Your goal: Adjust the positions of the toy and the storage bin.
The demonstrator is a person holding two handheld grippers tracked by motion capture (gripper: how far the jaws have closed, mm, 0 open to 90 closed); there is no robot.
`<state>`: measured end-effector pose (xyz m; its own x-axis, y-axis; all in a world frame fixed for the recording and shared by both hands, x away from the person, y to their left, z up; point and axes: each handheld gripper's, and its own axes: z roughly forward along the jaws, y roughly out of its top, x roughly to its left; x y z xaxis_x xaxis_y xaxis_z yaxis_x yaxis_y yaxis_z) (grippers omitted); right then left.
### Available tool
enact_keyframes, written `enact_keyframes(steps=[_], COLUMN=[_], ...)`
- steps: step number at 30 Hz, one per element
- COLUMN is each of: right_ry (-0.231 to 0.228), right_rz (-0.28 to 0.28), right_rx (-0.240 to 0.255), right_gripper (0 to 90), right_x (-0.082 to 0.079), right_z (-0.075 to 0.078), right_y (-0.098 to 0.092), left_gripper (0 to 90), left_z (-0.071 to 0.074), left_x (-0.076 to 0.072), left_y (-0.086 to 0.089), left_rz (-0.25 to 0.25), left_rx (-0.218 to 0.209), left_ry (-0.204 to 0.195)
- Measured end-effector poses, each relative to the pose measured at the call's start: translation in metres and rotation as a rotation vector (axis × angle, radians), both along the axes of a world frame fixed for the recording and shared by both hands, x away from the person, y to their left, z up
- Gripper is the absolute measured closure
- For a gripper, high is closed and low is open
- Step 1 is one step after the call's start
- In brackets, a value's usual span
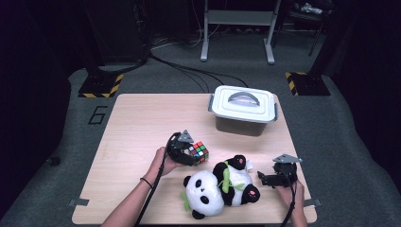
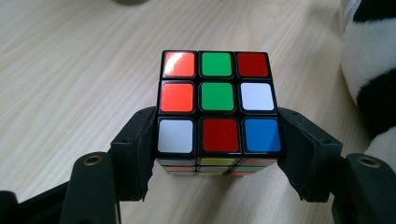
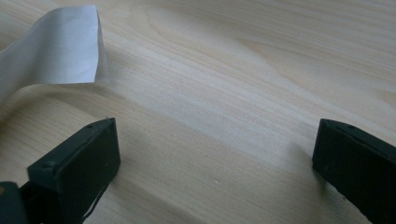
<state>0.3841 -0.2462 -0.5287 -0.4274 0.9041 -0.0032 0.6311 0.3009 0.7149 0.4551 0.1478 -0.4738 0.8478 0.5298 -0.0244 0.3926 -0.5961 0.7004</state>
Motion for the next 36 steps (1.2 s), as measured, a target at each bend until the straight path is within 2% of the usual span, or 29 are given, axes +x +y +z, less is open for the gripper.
enact_keyframes(steps=[14,21,35,36], right_ry=[0.001,0.001,0.001,0.001], right_rz=[-0.001,-0.002,-0.002,-0.002], right_rx=[0.003,0.006,0.005,0.005], right_gripper=[0.2,0.3,0.4,0.4], right_x=[0.000,0.000,0.000,0.000], right_z=[0.000,0.000,0.000,0.000], right_y=[0.000,0.000,0.000,0.000], left_gripper=[34.5,34.5,34.5,34.5], left_z=[0.019,0.024,0.028,0.028], left_x=[-0.006,-0.010,-0.022,-0.023], left_y=[0.025,0.041,0.091,0.094], left_rz=[0.072,0.119,0.246,0.263], left_rx=[-0.021,-0.026,-0.037,-0.048], left_ry=[-0.022,-0.039,-0.045,-0.044])
